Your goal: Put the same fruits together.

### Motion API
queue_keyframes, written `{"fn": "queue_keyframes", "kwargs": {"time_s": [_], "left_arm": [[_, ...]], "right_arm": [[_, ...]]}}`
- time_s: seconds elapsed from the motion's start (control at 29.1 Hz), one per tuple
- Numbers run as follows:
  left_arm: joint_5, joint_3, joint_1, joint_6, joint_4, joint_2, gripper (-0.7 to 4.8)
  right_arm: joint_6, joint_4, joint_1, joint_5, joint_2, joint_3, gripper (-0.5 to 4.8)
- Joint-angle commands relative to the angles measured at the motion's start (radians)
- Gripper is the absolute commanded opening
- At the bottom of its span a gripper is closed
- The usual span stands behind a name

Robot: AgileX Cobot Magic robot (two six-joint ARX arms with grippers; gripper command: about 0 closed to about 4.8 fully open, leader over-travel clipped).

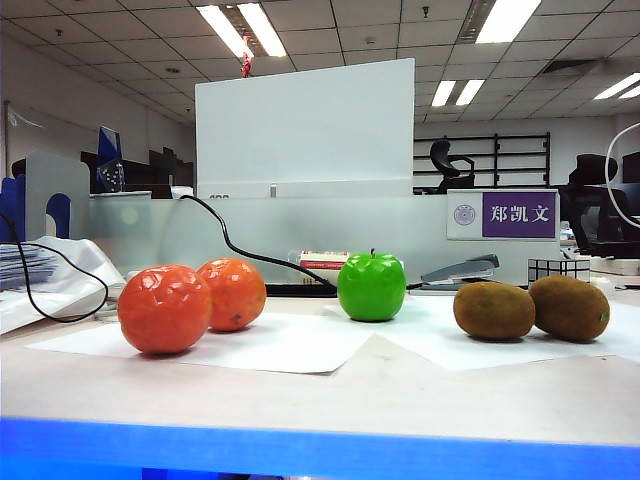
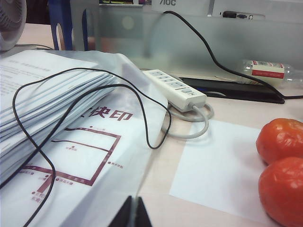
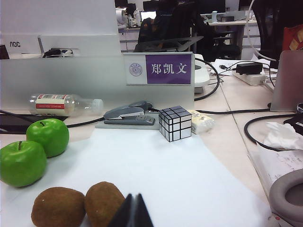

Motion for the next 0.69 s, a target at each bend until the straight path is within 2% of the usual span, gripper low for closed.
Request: {"fn": "queue_keyframes", "kwargs": {"time_s": [0.03,0.69], "left_arm": [[0.004,0.001,-0.002,0.001,0.005,-0.002,-0.05],[0.004,0.001,-0.002,0.001,0.005,-0.002,-0.05]], "right_arm": [[-0.001,0.014,0.001,0.003,-0.001,0.004,-0.07],[-0.001,0.007,0.001,0.003,-0.001,0.004,-0.07]]}}
